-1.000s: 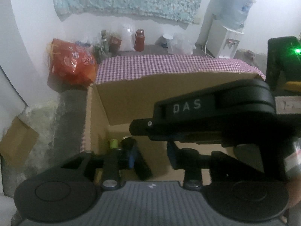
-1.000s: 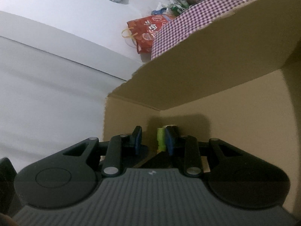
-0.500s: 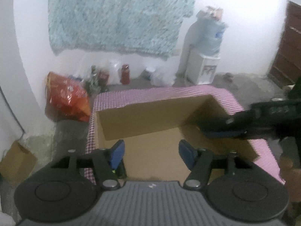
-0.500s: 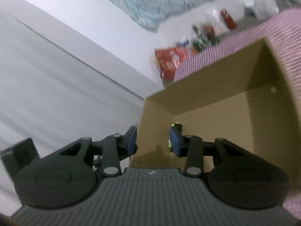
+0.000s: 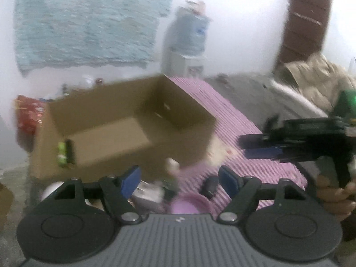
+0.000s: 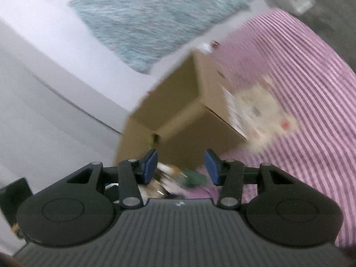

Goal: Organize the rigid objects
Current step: 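Reach the right tool to the second black case and grasp it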

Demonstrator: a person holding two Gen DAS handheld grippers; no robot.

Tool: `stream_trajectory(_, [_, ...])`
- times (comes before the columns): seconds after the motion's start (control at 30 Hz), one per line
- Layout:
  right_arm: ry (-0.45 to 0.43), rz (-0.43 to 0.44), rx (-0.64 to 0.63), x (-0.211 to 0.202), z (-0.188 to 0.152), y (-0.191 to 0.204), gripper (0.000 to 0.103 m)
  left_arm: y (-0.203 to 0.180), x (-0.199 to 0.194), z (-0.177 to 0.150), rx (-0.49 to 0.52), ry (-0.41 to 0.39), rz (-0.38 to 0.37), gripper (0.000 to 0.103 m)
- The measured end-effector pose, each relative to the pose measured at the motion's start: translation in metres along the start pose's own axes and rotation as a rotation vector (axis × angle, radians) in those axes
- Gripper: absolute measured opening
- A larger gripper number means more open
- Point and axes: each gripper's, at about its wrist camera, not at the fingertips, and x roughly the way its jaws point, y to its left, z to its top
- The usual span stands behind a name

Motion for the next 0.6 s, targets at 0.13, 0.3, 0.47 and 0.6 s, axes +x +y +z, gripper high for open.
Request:
stream_trajectory(0.13, [0.060, -0.051, 0.102, 0.022, -0.017, -0.040, 0.046, -0.041, 0.036, -0.022, 0.112, 0.041, -0.015, 0.074])
stream_trajectory(0.3, [0.098, -0.064, 0.163, 0.036, -0.020, -0.065, 0.040, -0.074, 0.078, -0.031, 0.245, 0.084, 0.032, 0.054])
stream_trajectory(0.47, [0.115, -0.053, 0.193, 0.064, -0.010, -0.076, 0.037, -0.075, 0.115, -0.024, 0.237, 0.157, 0.051, 0.041])
stream_trajectory(0.6, [0.140, -0.047, 0.209, 0.083, -0.002, -0.085, 0.037, -0.074, 0.137, -0.020, 0.239, 0.219, 0.076, 0.041])
